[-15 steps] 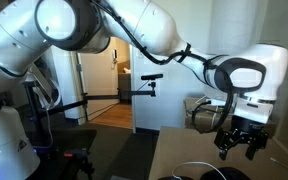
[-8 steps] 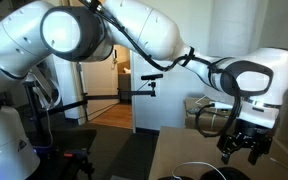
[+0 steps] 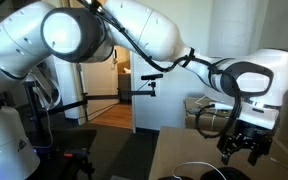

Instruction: Move the portable bag slightly to the left and close it

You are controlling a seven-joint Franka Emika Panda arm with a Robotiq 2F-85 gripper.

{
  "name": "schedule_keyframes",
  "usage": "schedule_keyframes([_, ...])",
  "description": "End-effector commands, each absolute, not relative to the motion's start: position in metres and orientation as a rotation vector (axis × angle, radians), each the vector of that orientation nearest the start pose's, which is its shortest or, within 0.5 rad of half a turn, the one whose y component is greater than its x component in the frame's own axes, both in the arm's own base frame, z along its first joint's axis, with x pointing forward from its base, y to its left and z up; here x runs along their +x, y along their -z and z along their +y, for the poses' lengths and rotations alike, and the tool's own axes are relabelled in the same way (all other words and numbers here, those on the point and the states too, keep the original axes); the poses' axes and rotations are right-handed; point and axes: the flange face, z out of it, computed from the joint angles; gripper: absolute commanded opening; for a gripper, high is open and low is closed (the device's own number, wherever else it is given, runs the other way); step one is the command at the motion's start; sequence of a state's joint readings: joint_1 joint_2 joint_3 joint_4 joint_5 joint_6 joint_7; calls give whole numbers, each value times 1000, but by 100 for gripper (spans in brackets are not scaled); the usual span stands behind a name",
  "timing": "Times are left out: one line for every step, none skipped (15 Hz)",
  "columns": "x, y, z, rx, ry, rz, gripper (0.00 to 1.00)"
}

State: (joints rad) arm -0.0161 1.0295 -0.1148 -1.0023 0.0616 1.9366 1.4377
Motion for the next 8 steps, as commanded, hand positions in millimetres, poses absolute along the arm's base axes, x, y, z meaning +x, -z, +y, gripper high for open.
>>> schedule_keyframes([773, -206, -69, -2306, -151, 2294, 100])
schedule_keyframes([773, -202, -70, -2304, -162, 2310, 100])
schedule_keyframes([773, -198, -71, -2317, -190, 2311, 100])
schedule_keyframes([772, -194, -73, -2319, -213, 2312, 100])
schedule_keyframes([772, -190, -75, -2317, -220, 2327, 100])
schedule_keyframes([772, -186, -76, -2325, -237, 2329, 100])
schedule_keyframes([772, -182, -77, -2318, -243, 2343, 100])
schedule_keyframes([771, -179, -78, -2327, -261, 2341, 100])
